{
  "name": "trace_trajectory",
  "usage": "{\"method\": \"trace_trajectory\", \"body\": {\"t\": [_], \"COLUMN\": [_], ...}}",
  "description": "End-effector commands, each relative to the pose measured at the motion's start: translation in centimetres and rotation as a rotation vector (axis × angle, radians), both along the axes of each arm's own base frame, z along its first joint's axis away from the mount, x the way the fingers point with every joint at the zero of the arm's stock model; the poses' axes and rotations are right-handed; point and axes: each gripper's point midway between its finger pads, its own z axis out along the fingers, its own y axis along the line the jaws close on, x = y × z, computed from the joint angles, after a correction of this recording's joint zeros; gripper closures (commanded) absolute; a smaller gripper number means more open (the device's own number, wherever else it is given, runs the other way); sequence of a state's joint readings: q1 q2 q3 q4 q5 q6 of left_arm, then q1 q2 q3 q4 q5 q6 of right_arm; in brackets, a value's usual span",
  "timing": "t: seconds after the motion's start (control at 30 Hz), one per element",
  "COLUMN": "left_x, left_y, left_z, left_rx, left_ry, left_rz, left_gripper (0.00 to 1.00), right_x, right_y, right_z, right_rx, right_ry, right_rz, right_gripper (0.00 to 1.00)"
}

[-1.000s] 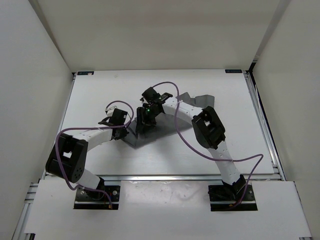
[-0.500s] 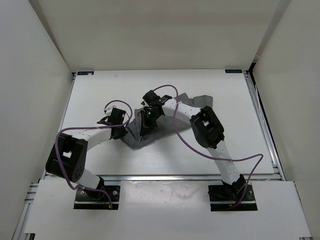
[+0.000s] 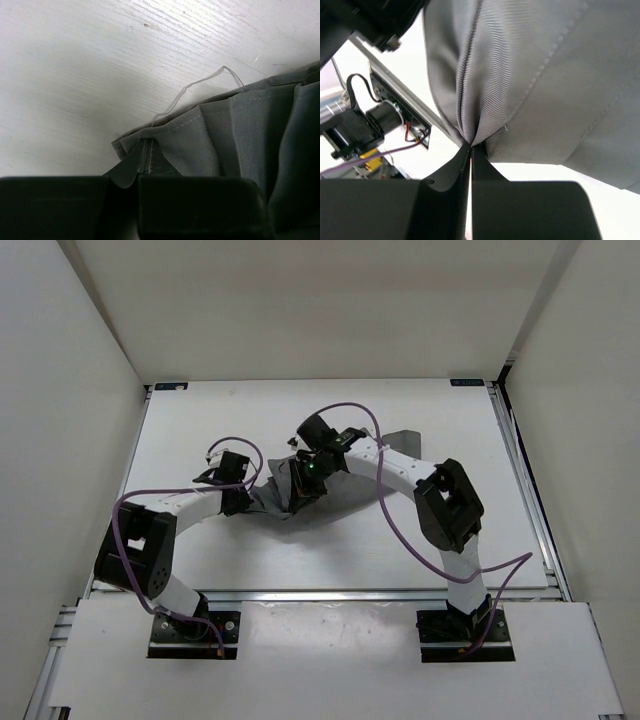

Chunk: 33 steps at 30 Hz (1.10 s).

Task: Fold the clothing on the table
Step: Fold the skirt

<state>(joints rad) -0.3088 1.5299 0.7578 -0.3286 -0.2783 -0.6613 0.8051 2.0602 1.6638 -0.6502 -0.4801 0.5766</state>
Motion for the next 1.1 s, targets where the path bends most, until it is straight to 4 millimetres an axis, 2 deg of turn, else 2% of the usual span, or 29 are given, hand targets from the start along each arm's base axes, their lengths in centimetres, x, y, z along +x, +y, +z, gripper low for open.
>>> {"method": "trace_trajectory", "body": {"t": [0.0, 0.37, 0.4, 0.47, 0.5, 0.53, 0.6, 0.63, 0.7, 0.77, 0.8, 0.9, 0.97, 1.0, 1.03, 1.07], "left_x": [-0.7, 0.4, 0.5, 0.6, 0.9, 0.9, 1.3, 1.4, 1.6, 2.0, 1.8, 2.0, 1.7, 1.6, 1.3, 1.2], "left_y": [0.9, 1.0, 1.1, 1.5, 1.8, 1.7, 1.6, 1.8, 2.2, 2.3, 2.6, 2.9, 2.4, 2.6, 2.1, 1.4], "left_z": [-0.8, -0.4, -0.3, -0.4, -0.2, 0.0, 0.4, 0.4, 1.2, 2.4, 2.7, 5.4, 6.4, 7.3, 7.6, 8.2], "left_rx": [0.044, 0.067, 0.064, 0.071, 0.070, 0.070, 0.066, 0.072, 0.078, 0.067, 0.076, 0.062, 0.061, 0.063, 0.059, 0.035], "left_ry": [0.049, 0.044, 0.039, 0.045, 0.036, 0.033, 0.019, 0.014, 0.001, -0.025, -0.023, -0.072, -0.090, -0.111, -0.111, -0.124], "left_rz": [0.008, 0.009, 0.017, 0.028, 0.038, 0.036, 0.032, 0.038, 0.044, 0.049, 0.049, 0.069, 0.051, 0.055, 0.040, 0.016], "left_gripper": [1.00, 1.00, 1.00, 1.00, 1.00, 1.00, 1.00, 1.00, 1.00, 1.00, 1.00, 1.00, 1.00, 1.00, 1.00, 1.00], "right_x": [-1.9, -5.1, -6.1, -6.8, -7.6, -7.9, -9.2, -9.8, -9.6, -9.0, -8.7, -5.9, -4.7, -3.9, -3.2, -2.2], "right_y": [-0.3, 1.0, 1.3, 1.5, 1.8, 2.0, 2.6, 2.7, 2.8, 2.7, 2.5, 1.0, -0.6, -1.4, -2.4, -3.7], "right_z": [2.4, 1.6, 1.4, 1.1, 0.2, 0.4, -0.1, -0.1, 0.1, 1.5, 2.8, 6.6, 8.7, 8.6, 8.9, 8.7], "right_rx": [0.037, 0.056, 0.065, 0.078, 0.078, 0.096, 0.111, 0.128, 0.146, 0.176, 0.203, 0.238, 0.247, 0.237, 0.237, 0.222], "right_ry": [-0.033, 0.055, 0.081, 0.119, 0.158, 0.177, 0.228, 0.248, 0.256, 0.225, 0.201, 0.087, 0.037, 0.023, 0.013, -0.001], "right_rz": [0.080, 0.188, 0.214, 0.231, 0.257, 0.275, 0.312, 0.338, 0.347, 0.347, 0.347, 0.279, 0.226, 0.193, 0.160, 0.111], "right_gripper": [1.00, 1.00, 1.00, 0.99, 1.00, 0.99, 0.89, 0.79, 0.65, 0.44, 0.42, 0.44, 0.51, 0.64, 0.67, 0.75]}}
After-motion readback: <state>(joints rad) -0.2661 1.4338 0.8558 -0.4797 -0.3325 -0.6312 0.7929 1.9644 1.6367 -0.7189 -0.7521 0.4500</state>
